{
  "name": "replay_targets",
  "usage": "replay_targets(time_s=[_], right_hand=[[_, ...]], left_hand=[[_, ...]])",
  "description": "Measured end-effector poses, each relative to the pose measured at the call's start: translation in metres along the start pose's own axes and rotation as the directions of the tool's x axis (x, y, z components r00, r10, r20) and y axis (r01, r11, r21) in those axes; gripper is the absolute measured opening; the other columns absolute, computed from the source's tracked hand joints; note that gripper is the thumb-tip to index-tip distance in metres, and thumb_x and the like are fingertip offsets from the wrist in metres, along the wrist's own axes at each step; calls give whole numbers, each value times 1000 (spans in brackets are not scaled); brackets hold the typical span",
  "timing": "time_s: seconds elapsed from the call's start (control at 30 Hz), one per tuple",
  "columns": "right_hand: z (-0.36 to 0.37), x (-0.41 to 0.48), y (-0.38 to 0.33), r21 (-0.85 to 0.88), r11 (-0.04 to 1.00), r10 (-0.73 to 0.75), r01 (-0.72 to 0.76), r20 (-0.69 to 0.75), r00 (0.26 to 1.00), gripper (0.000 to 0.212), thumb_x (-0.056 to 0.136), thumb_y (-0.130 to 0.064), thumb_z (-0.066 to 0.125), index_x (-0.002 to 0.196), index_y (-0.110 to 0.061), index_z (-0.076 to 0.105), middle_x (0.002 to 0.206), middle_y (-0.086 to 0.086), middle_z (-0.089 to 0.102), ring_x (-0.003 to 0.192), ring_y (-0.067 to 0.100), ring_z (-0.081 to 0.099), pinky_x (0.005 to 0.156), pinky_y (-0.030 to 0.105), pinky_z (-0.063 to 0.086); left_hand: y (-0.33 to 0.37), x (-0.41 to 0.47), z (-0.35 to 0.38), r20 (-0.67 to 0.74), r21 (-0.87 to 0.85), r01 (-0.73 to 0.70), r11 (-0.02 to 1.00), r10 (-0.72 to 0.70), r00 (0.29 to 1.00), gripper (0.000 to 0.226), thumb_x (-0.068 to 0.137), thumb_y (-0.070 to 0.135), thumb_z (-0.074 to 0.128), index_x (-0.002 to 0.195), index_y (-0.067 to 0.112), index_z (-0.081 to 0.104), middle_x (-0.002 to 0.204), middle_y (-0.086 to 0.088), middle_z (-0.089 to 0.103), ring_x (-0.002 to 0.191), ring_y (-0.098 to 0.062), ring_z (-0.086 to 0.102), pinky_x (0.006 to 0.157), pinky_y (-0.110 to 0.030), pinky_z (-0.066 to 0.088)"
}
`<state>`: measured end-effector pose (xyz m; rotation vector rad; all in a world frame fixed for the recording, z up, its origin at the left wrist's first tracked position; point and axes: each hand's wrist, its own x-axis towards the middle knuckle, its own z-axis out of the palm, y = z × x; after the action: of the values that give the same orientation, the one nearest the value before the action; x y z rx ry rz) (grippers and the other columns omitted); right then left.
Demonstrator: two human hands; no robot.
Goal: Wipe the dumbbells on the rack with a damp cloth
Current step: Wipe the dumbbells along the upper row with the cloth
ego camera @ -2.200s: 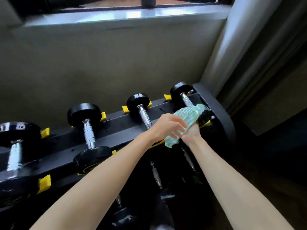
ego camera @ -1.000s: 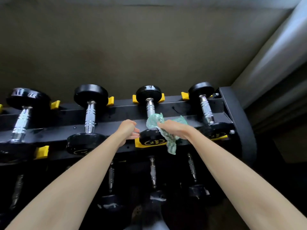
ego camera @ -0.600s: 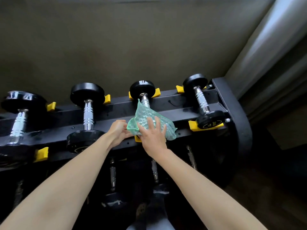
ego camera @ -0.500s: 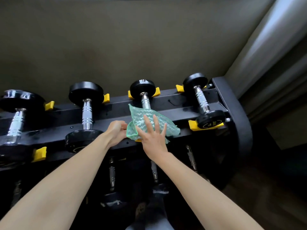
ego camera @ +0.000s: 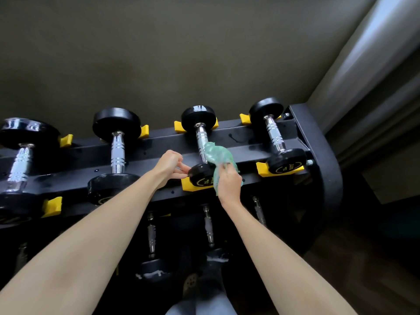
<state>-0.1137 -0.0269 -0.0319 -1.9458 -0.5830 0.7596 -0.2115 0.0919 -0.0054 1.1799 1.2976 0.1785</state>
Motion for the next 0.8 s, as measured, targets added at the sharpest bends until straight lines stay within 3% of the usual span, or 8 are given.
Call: replay_targets(time_s=[0.1,0.2,0.3,0.4,0.5,0.67,0.73,0.8], right_hand=[[-18,15,11,7,955,298,-298,-7,955,31,101,-19,38,103,1,62,103,21,58,100,30,54,72,32,36],[-29,27,6,209,919,347,-334,-29,937,25,97,-24,48,82,-8,59,90,12,56,83,23,52,70,35,44],[-19,28,-21,170,959,226,-225,13,974,36,98,-33,45,116,-6,61,109,11,61,105,26,56,94,38,42],[8,7,-25,-158,977,-120,143,149,981,31,98,-20,45,121,-6,61,131,12,55,128,28,41,107,37,29],[17,-8,-4,-367,806,-367,464,306,879,30,94,-7,46,118,-11,64,154,1,29,146,22,8,118,43,0],[-2,1,16,-401,557,-473,727,566,675,43,85,0,44,118,-15,66,157,0,16,144,16,-9,115,39,-15],[-13,-3,18,-298,644,-467,704,576,671,38,82,1,42,105,-7,72,154,0,26,140,6,0,116,30,-13],[-20,-1,12,-186,835,-412,517,410,814,31,78,-1,44,85,4,74,134,10,55,129,-1,32,117,30,21]], left_hand=[[0,0,0,-1,15,3,1000,-3,1000,33,96,6,33,129,0,38,80,-20,64,76,-23,63,70,-30,55],[0,0,-1,7,-2,6,1000,-6,1000,32,96,6,32,127,0,37,80,-21,64,79,-24,63,74,-33,54],[-2,-2,-4,25,-89,41,995,-39,999,30,96,5,32,123,-5,40,80,-21,63,82,-27,62,80,-36,53],[-9,1,-10,42,-175,65,982,-59,997,33,98,7,31,125,-9,40,80,-23,63,83,-33,63,87,-42,49],[-12,5,-13,44,-222,63,973,-55,998,44,104,28,24,130,-5,35,80,-22,59,74,-33,61,85,-45,46],[-6,18,-12,22,-138,68,988,-65,998,69,99,53,13,131,-1,39,88,-19,62,80,-31,61,80,-40,48],[-2,21,-9,-23,-63,62,996,-63,998,71,98,54,12,132,-1,41,96,-19,62,86,-31,59,84,-39,46],[4,21,-5,-13,18,64,998,-64,998,71,98,54,10,135,0,37,74,-16,64,75,-26,57,81,-35,46]])
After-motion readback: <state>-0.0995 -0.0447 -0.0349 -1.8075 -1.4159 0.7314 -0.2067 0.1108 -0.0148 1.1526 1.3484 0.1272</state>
